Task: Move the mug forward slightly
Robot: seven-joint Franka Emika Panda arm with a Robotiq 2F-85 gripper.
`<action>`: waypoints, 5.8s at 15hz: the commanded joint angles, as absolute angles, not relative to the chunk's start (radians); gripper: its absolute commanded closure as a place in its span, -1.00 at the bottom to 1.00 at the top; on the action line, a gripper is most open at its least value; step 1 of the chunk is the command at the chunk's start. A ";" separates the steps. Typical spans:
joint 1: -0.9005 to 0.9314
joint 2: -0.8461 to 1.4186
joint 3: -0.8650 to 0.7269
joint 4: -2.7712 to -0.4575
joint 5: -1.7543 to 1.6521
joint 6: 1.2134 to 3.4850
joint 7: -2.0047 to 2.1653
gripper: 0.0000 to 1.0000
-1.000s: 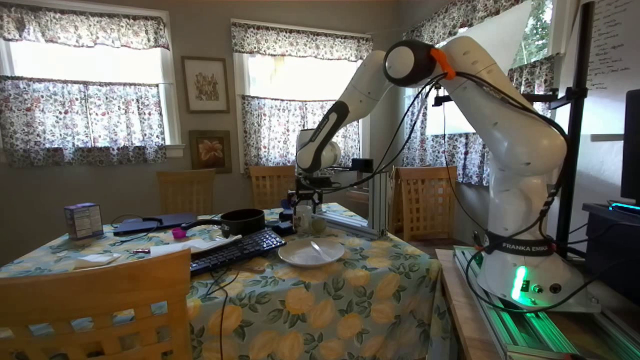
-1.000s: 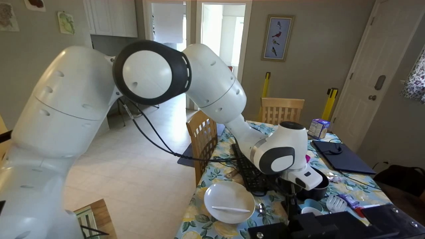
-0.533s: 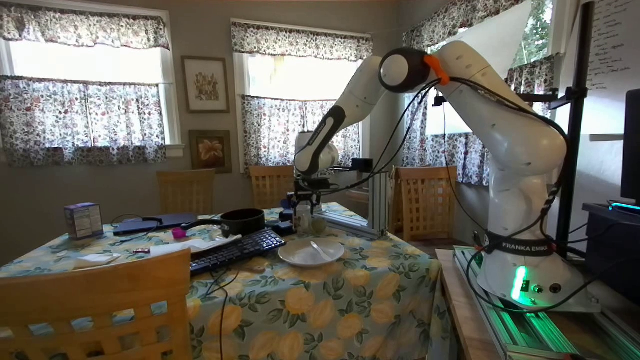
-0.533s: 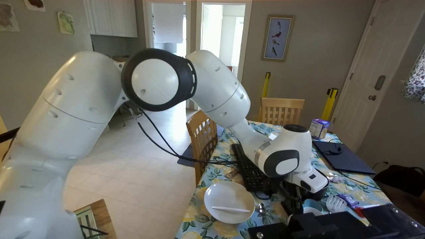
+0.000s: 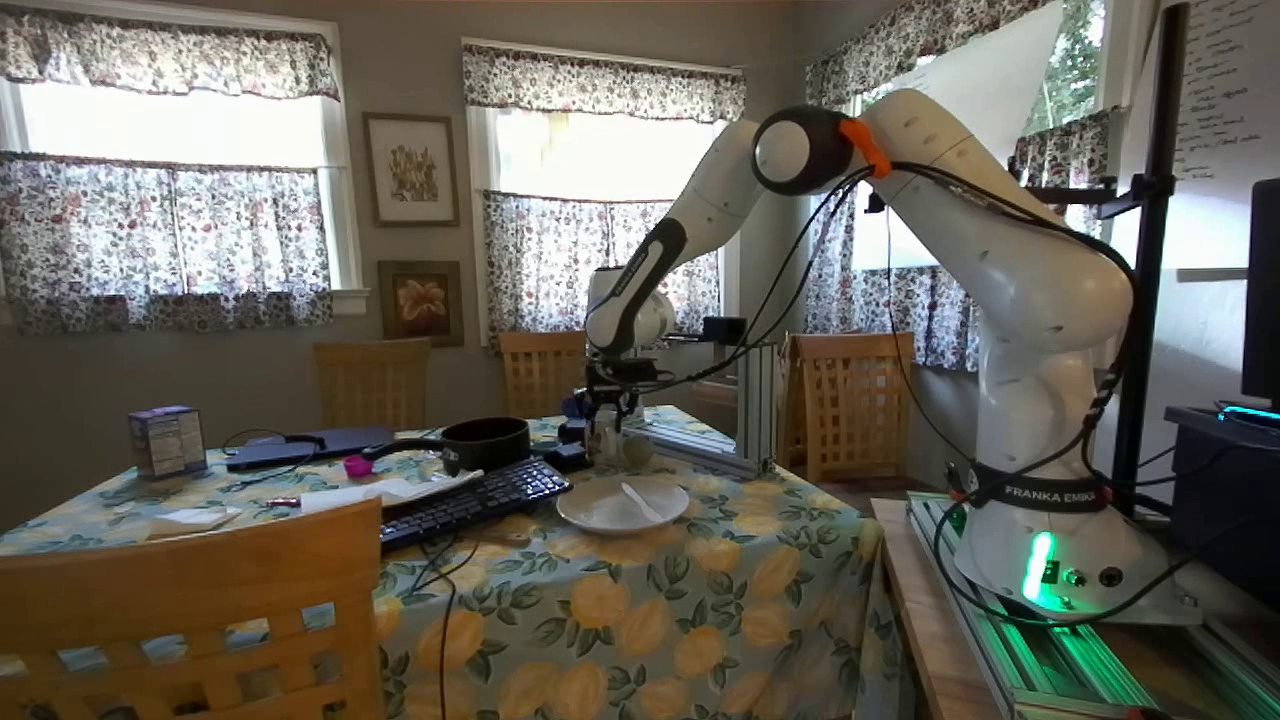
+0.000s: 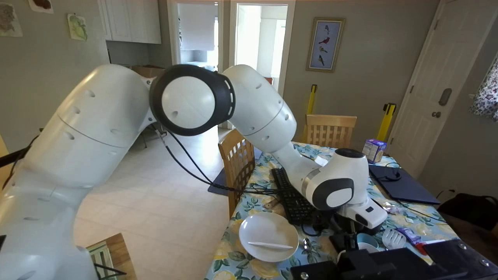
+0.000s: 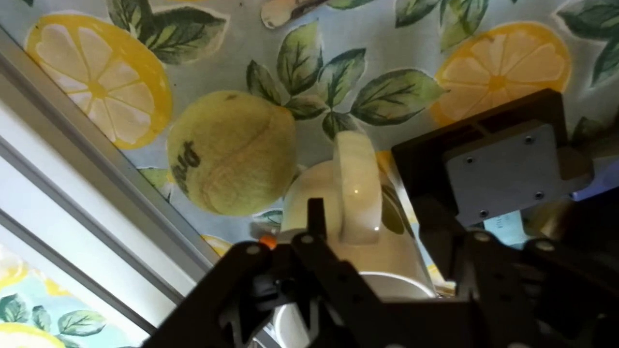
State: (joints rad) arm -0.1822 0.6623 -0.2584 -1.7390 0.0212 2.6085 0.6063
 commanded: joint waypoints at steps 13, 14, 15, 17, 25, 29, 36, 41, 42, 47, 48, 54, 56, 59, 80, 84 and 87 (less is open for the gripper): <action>-0.196 0.679 -0.268 -1.709 0.092 2.568 0.581 0.90; -0.191 0.675 -0.273 -1.712 0.090 2.568 0.587 0.90; -0.183 0.665 -0.278 -1.718 0.090 2.559 0.602 0.90; -0.177 0.639 -0.277 -1.739 0.093 2.550 0.606 0.90; -0.179 0.493 -0.241 -1.857 0.099 2.588 0.518 0.90; -0.181 0.369 -0.235 -1.983 0.061 2.571 0.351 0.90; -0.173 0.171 -0.235 -2.221 -0.005 2.532 0.130 0.90; -0.180 0.101 -0.245 -2.346 -0.073 2.551 0.099 0.90; -0.182 0.096 -0.248 -2.363 -0.090 2.569 0.103 0.90; -0.190 0.138 -0.238 -2.373 -0.052 2.600 0.091 0.59; -0.192 0.139 -0.237 -2.387 -0.041 2.620 0.084 0.59; -0.191 0.147 -0.240 -2.396 -0.055 2.652 0.098 0.90; -0.196 0.141 -0.239 -2.428 -0.043 2.679 0.084 0.90; -0.211 0.138 -0.238 -2.475 -0.009 2.743 0.060 0.90; -0.204 -0.011 -0.261 -2.597 0.006 2.498 0.168 -1.00; -0.200 -0.119 -0.238 -2.606 0.040 2.373 0.277 -1.00; -0.206 -0.213 -0.207 -2.627 0.009 2.320 0.367 -1.00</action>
